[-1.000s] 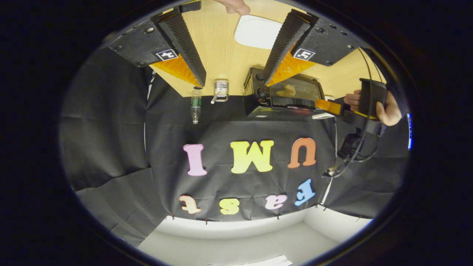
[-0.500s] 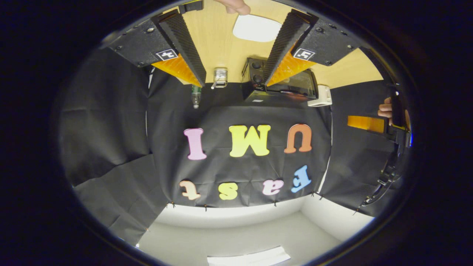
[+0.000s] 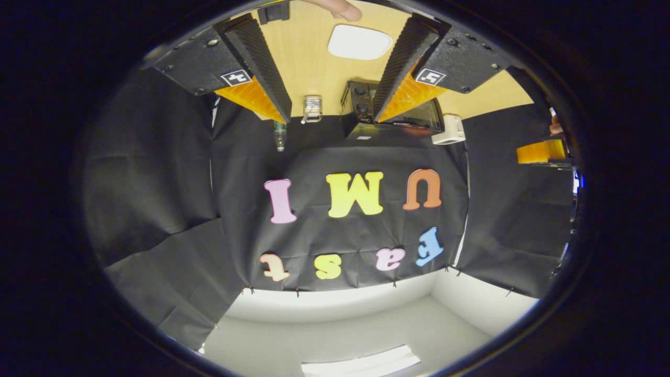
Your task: Open the electric oven with the left hand, put the food in, and close the electric oven.
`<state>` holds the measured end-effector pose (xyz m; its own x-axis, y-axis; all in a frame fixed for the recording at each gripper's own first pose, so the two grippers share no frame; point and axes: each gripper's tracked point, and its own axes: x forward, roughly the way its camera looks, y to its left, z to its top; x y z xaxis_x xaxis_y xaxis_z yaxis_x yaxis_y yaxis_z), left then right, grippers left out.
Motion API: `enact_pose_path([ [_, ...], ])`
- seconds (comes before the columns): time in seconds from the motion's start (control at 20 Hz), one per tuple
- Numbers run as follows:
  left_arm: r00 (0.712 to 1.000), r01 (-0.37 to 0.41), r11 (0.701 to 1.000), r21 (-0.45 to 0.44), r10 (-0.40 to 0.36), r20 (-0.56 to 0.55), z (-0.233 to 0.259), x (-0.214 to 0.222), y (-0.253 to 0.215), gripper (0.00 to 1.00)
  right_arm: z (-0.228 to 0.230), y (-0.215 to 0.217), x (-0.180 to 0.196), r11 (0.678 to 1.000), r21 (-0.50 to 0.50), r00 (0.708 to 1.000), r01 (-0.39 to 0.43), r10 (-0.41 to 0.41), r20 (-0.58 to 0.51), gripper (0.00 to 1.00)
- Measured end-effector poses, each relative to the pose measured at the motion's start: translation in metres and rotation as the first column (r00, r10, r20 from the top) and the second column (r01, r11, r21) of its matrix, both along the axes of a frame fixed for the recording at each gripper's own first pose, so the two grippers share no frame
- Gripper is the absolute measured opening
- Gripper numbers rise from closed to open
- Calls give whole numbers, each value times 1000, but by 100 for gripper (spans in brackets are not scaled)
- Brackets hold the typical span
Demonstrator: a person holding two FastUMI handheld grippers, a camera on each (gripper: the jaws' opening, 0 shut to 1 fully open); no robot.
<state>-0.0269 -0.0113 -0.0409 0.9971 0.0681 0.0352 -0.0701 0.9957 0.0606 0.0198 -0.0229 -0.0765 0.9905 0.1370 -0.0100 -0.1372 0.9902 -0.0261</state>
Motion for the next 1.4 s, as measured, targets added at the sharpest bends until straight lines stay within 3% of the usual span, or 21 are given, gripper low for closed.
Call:
enact_pose_path([
  [0.3,999,32,999,-8,-32,10,5,-9,-10,94,24,16,-20,1000,-23,1000,-13,14,28,98],
  [0.35,999,35,999,-3,-35,13,7,-11,-10,88,25,19,-22,999,-29,999,-19,20,28,98],
  [0.45,999,38,999,6,-38,11,8,-15,-11,96,25,26,-24,999,-35,999,-31,31,20,97],
  [1.35,998,65,998,-27,-64,27,10,-30,-14,96,29,32,-32,998,-43,999,-44,45,16,96],
  [1.4,998,63,998,-29,-62,32,11,-29,-13,89,29,31,-32,998,-43,999,-43,44,17,96],
])
